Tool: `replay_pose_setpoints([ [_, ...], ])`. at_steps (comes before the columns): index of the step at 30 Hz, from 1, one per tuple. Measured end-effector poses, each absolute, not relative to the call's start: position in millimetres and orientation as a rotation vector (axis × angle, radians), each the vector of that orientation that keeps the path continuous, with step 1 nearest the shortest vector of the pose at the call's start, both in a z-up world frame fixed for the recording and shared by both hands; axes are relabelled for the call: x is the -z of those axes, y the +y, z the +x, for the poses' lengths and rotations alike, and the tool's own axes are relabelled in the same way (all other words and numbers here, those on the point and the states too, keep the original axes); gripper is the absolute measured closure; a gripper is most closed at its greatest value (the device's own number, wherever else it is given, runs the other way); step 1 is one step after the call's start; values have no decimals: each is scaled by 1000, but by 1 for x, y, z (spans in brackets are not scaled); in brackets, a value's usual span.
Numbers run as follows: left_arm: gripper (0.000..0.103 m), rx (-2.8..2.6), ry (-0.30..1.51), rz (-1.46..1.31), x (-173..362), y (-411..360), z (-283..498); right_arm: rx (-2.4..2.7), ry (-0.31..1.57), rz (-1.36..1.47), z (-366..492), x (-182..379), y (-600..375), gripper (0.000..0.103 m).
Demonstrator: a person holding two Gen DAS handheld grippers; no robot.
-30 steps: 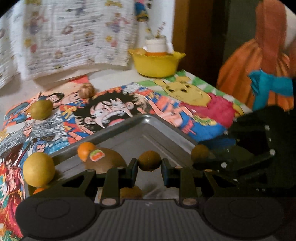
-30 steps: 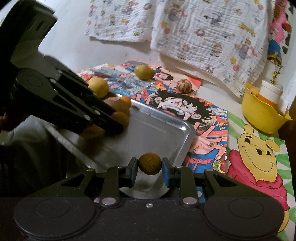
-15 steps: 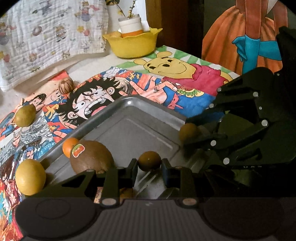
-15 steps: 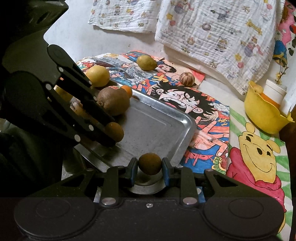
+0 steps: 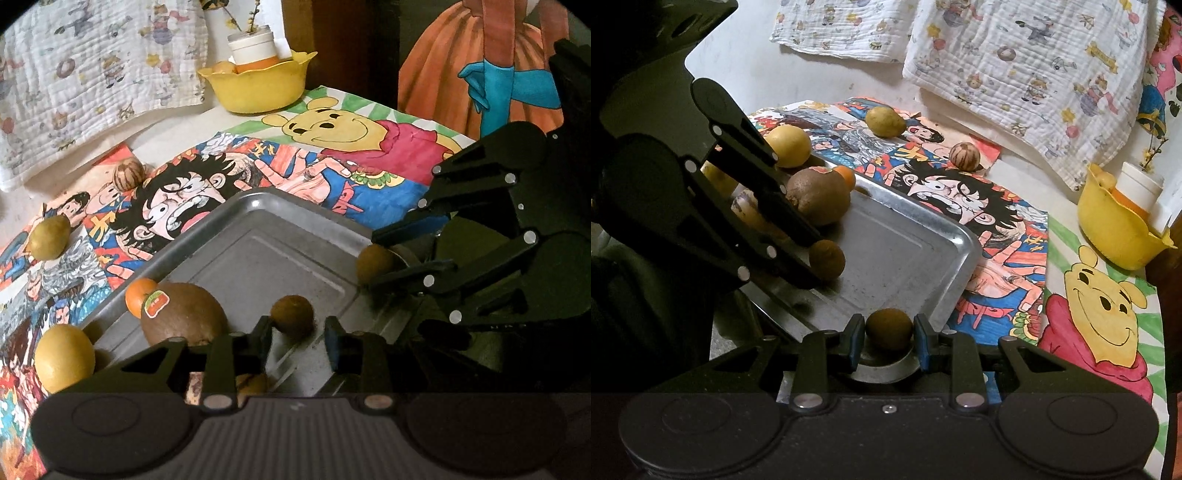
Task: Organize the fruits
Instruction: 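Carry the small brown fruit to the tray with the right tool while the left tool releases its fruit there, then reach the left tool to the green pear while the right tool reaches the striped round fruit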
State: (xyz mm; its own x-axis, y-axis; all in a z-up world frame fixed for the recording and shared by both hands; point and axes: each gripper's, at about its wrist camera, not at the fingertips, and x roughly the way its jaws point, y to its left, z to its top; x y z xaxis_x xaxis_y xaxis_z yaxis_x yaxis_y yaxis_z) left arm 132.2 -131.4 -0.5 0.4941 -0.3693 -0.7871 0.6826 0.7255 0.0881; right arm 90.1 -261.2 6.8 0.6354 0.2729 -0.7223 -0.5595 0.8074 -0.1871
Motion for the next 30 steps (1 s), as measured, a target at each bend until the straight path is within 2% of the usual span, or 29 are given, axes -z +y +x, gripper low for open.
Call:
replay_pose_setpoints([
  [2, 52, 662, 814, 427, -3, -130, 130, -490, 736, -422, 89, -8, -262, 72],
  [5, 50, 670, 789, 425, -10, -128, 128, -490, 725, -421, 88, -11, -263, 70],
  [8, 42, 672, 768, 408, -17, -123, 127, -488, 711, -422, 88, -16, -264, 62],
  [10, 35, 668, 757, 399, -21, -118, 127, -488, 703, -421, 88, -19, -265, 56],
  [12, 24, 656, 744, 393, -25, -112, 127, -485, 695, -424, 89, -22, -264, 49],
  [16, 17, 617, 728, 363, -33, -94, 130, -483, 677, -416, 94, -28, -262, 30],
  [20, 7, 571, 734, 313, -40, -69, 135, -500, 664, -412, 101, -34, -257, 17],
  [25, 4, 493, 742, 241, -46, -31, 137, -534, 652, -414, 111, -40, -247, 6],
  [30, 1, 432, 743, 189, -49, 4, 133, -589, 661, -422, 122, -41, -230, 4],
])
